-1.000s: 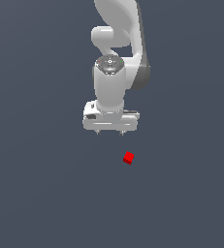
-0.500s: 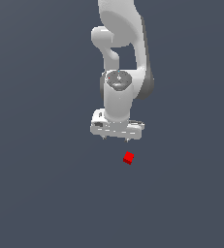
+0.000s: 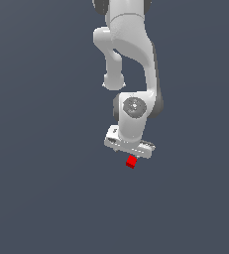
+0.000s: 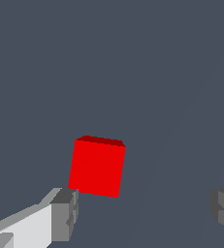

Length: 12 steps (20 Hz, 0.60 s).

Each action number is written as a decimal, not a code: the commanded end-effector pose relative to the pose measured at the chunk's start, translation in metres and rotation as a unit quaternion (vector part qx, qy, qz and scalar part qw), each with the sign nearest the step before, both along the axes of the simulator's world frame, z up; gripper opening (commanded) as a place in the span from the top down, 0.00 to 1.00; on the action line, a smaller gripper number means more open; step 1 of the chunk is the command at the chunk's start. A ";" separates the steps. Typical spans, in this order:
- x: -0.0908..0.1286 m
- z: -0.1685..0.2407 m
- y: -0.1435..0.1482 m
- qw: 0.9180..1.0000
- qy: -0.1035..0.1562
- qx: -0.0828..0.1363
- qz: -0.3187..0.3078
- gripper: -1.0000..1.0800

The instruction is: Pick up the red cube and move it to a goal position.

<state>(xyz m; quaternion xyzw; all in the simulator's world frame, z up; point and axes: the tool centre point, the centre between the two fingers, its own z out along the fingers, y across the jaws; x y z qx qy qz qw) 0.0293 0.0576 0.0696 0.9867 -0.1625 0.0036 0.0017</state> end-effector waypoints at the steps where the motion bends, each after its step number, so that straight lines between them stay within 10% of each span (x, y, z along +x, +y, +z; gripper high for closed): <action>1: 0.005 -0.015 0.008 1.000 0.001 0.000 -0.022 0.04; 12: 0.021 -0.050 0.027 0.997 0.003 0.002 -0.073 0.04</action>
